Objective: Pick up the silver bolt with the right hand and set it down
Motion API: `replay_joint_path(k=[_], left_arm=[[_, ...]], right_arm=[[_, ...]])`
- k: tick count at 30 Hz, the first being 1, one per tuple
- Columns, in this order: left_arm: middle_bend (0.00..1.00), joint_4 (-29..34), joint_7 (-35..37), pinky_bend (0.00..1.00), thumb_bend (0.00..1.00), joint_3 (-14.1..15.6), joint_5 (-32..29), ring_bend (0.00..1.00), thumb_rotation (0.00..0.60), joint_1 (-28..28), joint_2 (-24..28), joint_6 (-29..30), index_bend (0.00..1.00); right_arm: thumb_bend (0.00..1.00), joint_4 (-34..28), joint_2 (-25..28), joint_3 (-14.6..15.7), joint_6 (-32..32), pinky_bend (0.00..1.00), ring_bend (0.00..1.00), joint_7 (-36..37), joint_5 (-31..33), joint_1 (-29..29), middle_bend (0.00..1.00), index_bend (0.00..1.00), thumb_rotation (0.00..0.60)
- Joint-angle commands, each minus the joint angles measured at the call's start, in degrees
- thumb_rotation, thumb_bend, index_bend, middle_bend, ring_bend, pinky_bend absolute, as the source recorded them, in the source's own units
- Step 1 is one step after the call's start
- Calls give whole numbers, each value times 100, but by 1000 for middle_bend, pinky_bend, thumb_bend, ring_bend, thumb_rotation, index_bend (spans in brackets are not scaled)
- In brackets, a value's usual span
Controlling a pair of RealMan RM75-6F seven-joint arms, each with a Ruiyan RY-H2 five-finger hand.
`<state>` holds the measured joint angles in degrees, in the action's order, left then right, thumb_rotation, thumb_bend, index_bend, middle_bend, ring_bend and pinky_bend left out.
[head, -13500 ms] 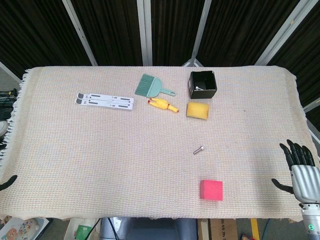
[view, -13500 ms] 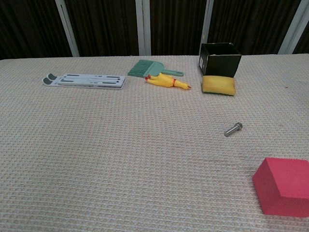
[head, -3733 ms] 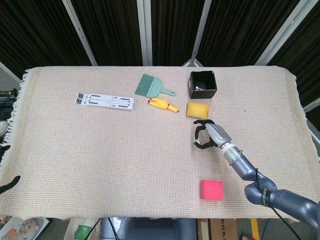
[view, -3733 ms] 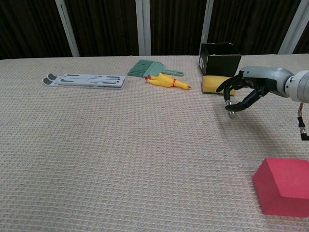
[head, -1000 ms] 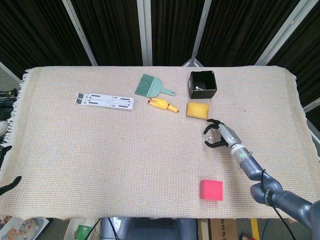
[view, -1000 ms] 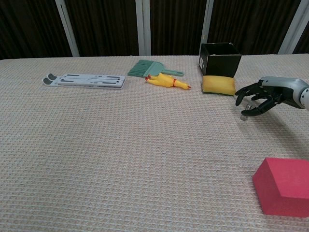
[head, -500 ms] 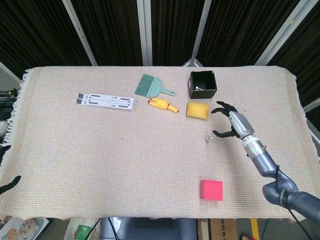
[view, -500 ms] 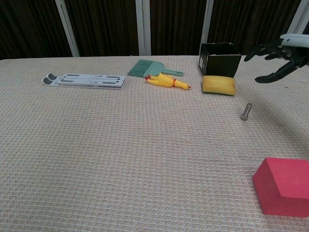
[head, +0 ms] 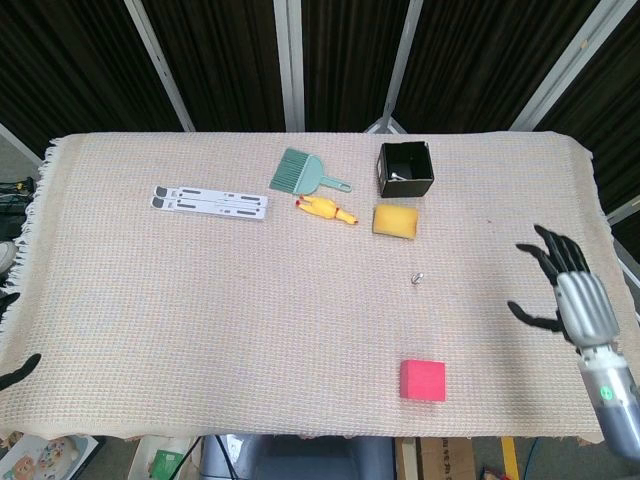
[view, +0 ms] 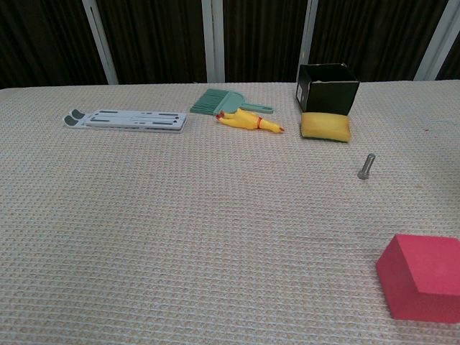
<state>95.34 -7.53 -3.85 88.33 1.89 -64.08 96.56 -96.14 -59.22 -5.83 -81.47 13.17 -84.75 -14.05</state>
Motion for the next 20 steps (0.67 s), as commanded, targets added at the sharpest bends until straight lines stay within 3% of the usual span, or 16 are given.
replay_joint_path(k=[1,3,10,20], left_arm=[[26,1,46,72,204,21,-4,33,600,38,42,24,193],[21,72,142,48,203,36,-130,33,600,74,133,-43,194],[3,169,488,36,199,-15,-342,12,600,103,347,-140,194],[0,210,623,36,198,-33,-498,0,600,104,455,-266,195]], right_arm=[[210,-433,-293,721,-1018,0,0,-1366,-758,951,56,179,600],[192,-421,-444,743,-916,0,0,-2037,-777,956,53,154,600],[181,-374,-432,751,-459,0,0,-2938,-457,907,31,125,600],[179,-168,-340,517,-652,0,0,-2623,-351,949,29,125,600]])
